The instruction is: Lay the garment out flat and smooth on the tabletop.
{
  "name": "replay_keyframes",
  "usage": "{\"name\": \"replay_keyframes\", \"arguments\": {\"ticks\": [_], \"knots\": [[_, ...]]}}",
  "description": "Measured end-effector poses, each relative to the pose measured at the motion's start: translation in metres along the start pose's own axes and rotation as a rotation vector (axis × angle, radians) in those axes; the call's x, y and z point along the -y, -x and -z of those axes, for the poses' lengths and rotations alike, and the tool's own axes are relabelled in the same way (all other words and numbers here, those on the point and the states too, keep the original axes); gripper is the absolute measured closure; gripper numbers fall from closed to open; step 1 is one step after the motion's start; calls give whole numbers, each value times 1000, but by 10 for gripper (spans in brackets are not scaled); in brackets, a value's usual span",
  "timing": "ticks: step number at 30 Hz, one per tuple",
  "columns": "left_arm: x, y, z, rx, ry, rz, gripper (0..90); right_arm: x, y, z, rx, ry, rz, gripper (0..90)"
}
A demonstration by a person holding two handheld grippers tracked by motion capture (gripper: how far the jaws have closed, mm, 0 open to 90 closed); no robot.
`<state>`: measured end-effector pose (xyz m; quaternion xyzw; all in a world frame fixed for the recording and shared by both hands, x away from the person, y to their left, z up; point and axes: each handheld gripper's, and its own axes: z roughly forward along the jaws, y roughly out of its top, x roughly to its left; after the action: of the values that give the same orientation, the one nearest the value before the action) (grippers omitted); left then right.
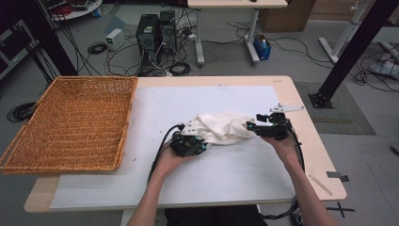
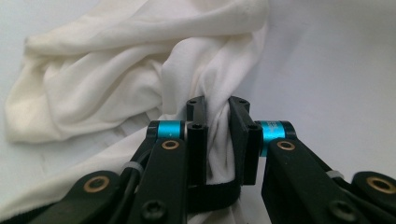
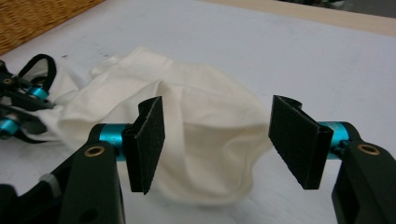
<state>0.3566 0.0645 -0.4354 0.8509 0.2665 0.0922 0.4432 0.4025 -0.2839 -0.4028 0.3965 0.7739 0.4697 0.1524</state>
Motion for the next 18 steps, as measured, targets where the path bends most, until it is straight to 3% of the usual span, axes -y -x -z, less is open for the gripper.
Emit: {"name": "replay_keyframes", "arguments": {"ticks": [2,4,8,10,11,12,13,16,17,18], "knots": [[6,4,9,5,12,1,782,-1,-4,-4,-17,-10,7,366],[23,11,27,37,16,-4,781,-3,-14,-23,-55,-45,41,359],[34,13,37,40,23,10,781,-3,-34,-53,-164,-133,81,367],[35,12,40,40,25,7,779,-1,-47,-65,-206,-177,135,499],[35,12,40,38,26,11,778,2,-53,-71,-199,-206,177,596],[35,12,40,38,26,11,777,2,-53,-71,-199,-206,177,596],[35,11,39,32,27,12,776,7,-57,-80,-152,-261,218,776],[34,9,41,12,43,15,777,10,-53,-77,-124,-248,198,837],[33,7,42,1,59,19,777,13,-43,-66,-48,-220,166,851],[32,7,42,-5,65,22,777,14,-39,-61,-6,-216,155,853]]}}
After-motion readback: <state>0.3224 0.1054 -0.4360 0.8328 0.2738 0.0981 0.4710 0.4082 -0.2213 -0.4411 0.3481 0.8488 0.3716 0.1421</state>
